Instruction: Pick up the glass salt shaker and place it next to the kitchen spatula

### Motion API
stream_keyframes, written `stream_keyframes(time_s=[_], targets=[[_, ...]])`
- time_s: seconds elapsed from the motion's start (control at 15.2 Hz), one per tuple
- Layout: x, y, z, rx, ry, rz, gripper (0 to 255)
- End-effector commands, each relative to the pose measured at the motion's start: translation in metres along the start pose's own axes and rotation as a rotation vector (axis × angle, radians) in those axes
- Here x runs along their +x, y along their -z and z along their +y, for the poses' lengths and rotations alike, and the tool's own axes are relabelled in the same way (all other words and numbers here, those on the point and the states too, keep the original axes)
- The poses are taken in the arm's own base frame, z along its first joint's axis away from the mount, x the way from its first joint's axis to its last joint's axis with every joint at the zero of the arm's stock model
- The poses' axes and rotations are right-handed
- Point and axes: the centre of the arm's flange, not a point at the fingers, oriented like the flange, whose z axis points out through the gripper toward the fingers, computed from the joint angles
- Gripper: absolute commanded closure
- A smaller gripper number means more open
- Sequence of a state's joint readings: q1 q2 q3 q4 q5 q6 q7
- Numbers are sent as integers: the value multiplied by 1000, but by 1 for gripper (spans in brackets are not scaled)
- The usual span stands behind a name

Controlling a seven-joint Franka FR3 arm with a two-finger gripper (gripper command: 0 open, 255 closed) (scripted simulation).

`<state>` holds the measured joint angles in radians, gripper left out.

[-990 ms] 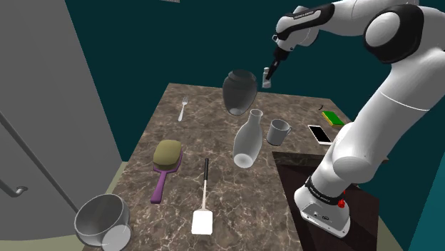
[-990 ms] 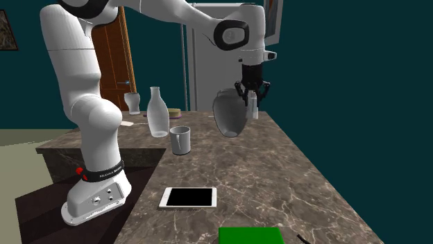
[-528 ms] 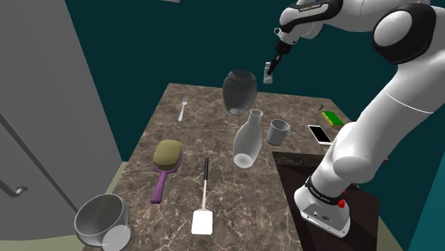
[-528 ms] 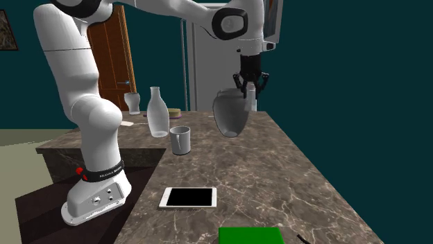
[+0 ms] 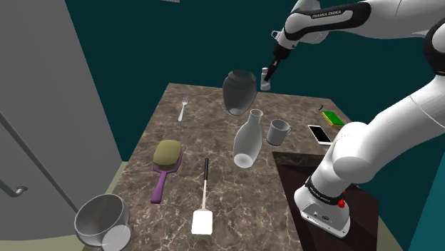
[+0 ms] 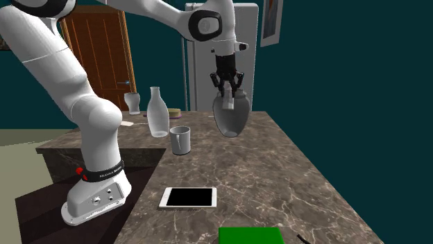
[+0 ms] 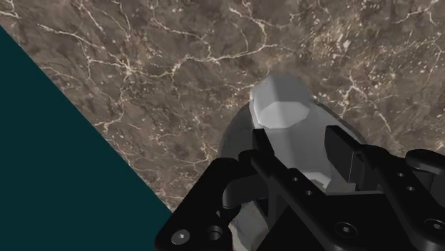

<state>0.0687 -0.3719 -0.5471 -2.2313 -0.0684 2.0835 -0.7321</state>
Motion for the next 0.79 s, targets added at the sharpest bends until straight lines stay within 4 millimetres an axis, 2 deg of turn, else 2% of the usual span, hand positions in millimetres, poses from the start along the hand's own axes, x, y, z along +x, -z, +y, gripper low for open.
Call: stream_keyframes(time_s=[0.0, 0.73], targets=[[0, 2, -27, -2, -1, 0, 255], [-6, 7, -172, -2, -1, 0, 255]])
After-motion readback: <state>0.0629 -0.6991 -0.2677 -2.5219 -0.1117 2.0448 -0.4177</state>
